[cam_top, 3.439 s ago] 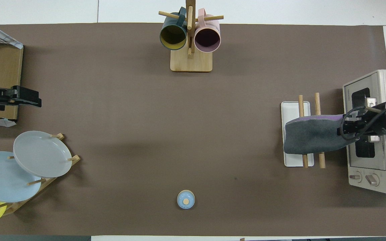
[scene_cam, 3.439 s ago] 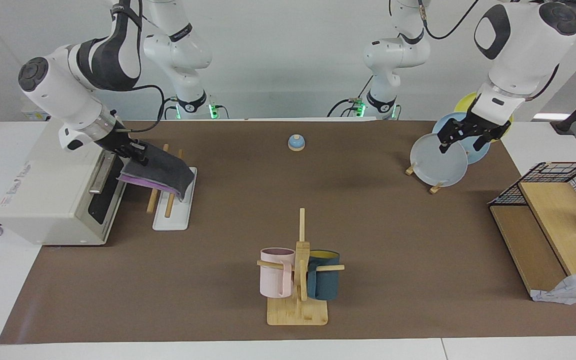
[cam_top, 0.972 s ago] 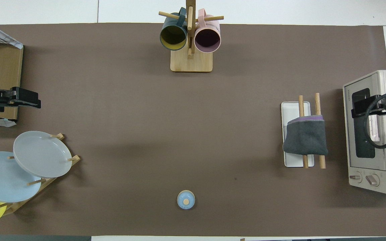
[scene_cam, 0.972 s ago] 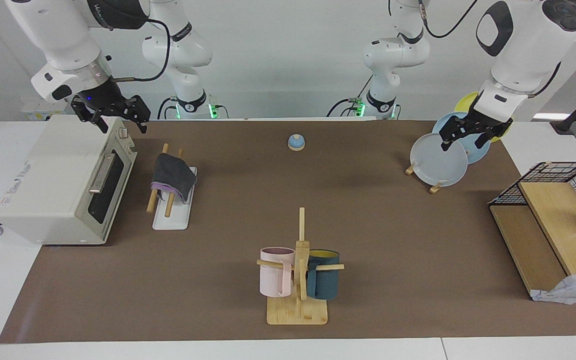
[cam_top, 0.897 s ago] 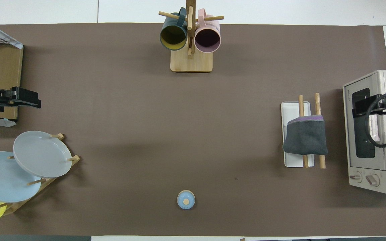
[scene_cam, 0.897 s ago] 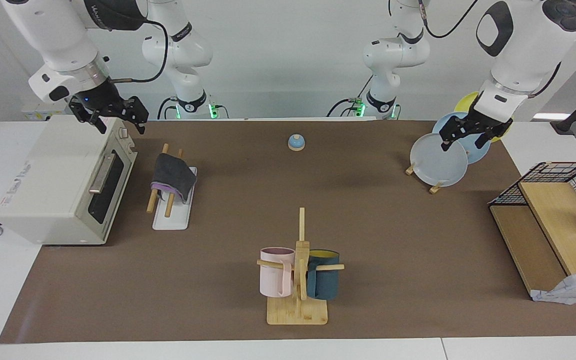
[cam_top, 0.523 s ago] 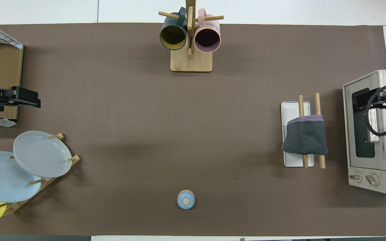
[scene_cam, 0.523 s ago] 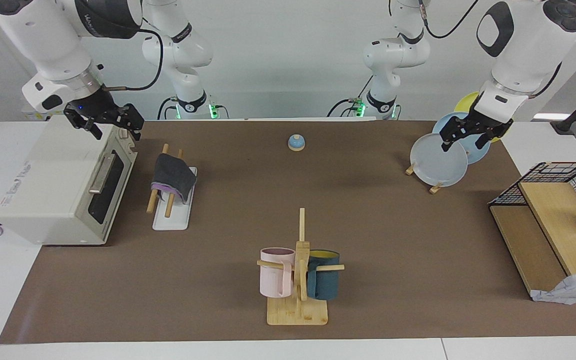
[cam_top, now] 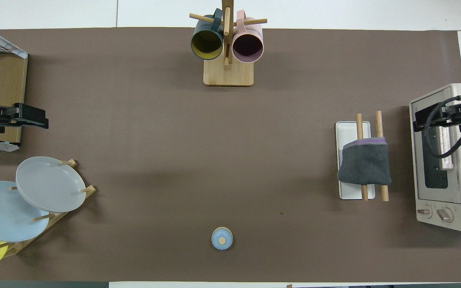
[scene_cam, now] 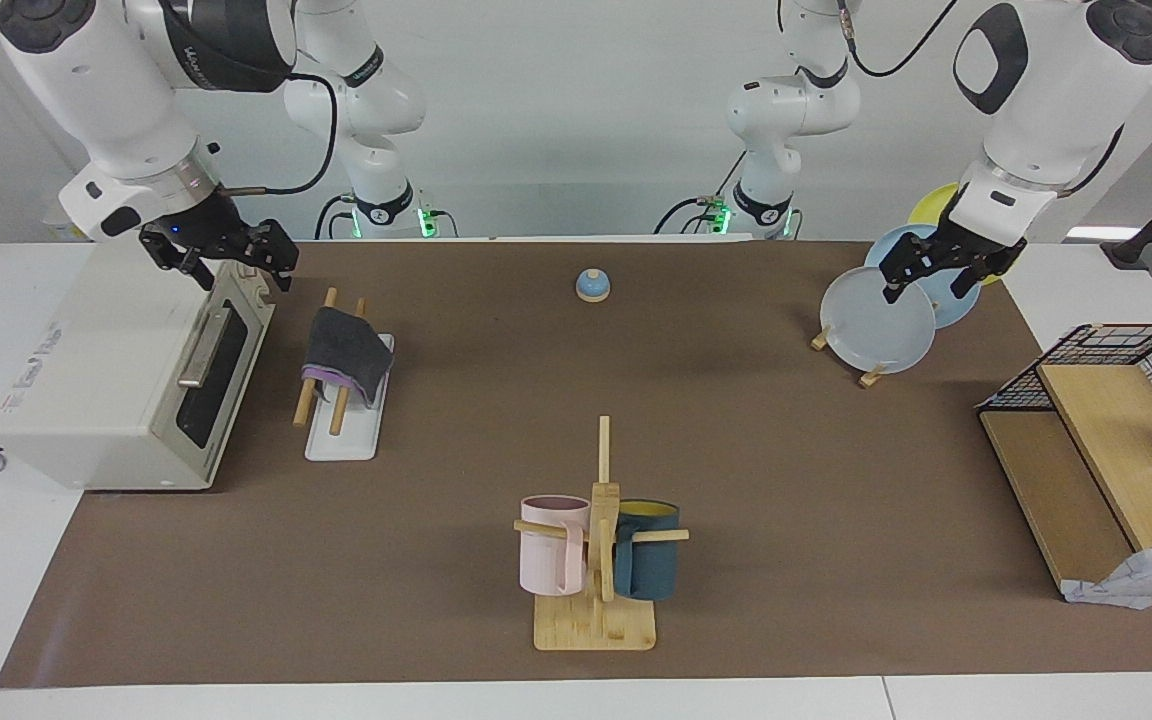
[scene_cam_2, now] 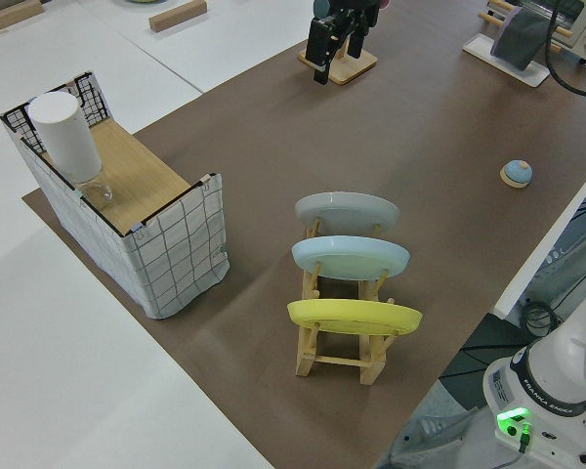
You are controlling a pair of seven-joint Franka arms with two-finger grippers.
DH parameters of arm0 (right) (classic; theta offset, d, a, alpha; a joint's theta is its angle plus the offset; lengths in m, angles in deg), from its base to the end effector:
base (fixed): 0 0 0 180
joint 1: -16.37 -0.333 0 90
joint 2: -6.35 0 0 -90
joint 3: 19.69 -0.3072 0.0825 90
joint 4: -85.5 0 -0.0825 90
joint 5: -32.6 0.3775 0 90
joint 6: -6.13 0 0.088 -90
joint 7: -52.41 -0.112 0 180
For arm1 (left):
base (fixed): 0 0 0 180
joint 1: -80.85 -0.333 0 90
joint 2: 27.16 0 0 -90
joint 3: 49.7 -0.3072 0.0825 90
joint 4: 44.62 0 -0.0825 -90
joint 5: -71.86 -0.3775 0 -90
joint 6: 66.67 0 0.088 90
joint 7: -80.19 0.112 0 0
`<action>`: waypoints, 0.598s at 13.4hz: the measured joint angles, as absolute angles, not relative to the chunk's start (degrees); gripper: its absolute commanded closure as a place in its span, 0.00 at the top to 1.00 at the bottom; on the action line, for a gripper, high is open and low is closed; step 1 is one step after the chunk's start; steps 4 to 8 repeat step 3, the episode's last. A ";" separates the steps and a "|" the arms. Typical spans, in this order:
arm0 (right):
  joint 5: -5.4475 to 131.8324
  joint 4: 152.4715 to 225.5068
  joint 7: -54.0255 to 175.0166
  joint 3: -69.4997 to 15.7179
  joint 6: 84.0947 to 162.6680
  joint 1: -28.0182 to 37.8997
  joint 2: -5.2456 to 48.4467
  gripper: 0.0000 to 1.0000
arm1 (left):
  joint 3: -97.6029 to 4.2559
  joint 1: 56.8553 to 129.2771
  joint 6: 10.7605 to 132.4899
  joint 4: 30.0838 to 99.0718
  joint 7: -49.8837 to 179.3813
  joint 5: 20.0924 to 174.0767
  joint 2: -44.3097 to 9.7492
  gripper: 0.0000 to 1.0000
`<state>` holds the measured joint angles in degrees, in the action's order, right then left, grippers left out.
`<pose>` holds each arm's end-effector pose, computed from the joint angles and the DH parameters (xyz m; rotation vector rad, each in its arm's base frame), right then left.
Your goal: Fold towel and hang on rack
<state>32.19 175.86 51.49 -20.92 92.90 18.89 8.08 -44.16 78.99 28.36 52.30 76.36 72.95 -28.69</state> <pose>0.5491 -0.0134 0.5866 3.1314 -0.0605 -0.1455 0.5439 -0.0376 0.5764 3.1257 0.0069 -0.0117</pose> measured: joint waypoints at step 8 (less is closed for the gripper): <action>32.19 175.69 51.42 -20.92 92.90 18.89 8.08 1.00 | -44.16 78.99 28.36 52.30 76.36 72.95 -28.69 1.00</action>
